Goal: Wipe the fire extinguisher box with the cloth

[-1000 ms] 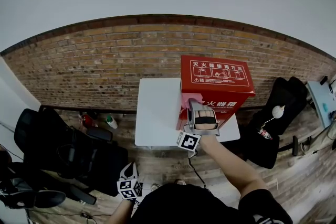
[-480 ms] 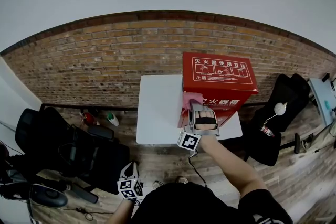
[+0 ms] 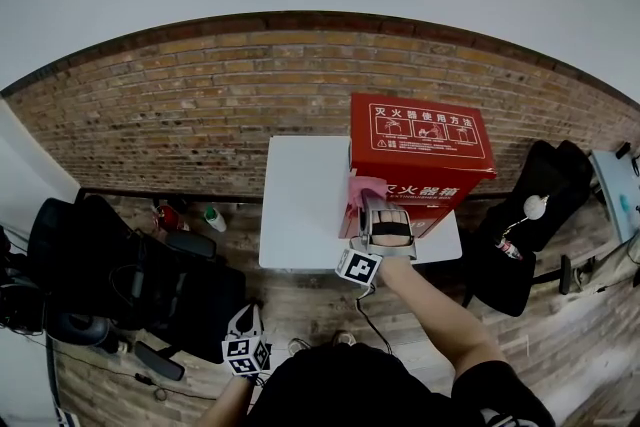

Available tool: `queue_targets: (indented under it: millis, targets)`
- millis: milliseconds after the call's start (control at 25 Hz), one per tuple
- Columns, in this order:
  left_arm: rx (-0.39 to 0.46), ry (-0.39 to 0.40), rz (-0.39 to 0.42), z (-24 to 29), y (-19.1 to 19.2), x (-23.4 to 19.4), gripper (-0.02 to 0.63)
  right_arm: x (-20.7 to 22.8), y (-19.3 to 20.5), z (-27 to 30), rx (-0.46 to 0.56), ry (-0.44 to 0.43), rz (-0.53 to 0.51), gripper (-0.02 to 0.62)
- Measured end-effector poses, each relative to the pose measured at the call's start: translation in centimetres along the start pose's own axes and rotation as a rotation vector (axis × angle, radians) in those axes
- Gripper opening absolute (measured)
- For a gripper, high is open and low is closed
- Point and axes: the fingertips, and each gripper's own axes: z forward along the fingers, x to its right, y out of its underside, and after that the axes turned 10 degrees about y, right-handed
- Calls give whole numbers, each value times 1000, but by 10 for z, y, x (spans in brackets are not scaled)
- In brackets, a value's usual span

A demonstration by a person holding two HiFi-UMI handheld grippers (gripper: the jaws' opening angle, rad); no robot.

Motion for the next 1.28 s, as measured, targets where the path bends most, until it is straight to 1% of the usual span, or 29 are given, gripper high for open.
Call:
queue_targets:
  millis: [400, 640, 840, 1120, 1280]
  targets:
    - [-5, -4, -7, -1, 1, 0, 22, -14, 0, -1, 5, -30, 16, 100]
    - [-4, -1, 3, -1, -1, 0, 22, -32, 2, -3, 11, -48, -16, 100]
    - [-12, -7, 2, -3, 0, -2, 23, -57, 3, -6, 10, -106, -1, 100]
    - [-24, -17, 4, -7, 4, -7, 22, -83, 5, -10, 4, -158, 0, 100]
    - [-30, -24, -8, -9, 6, -8, 22, -99, 7, -11, -1, -185, 4, 100]
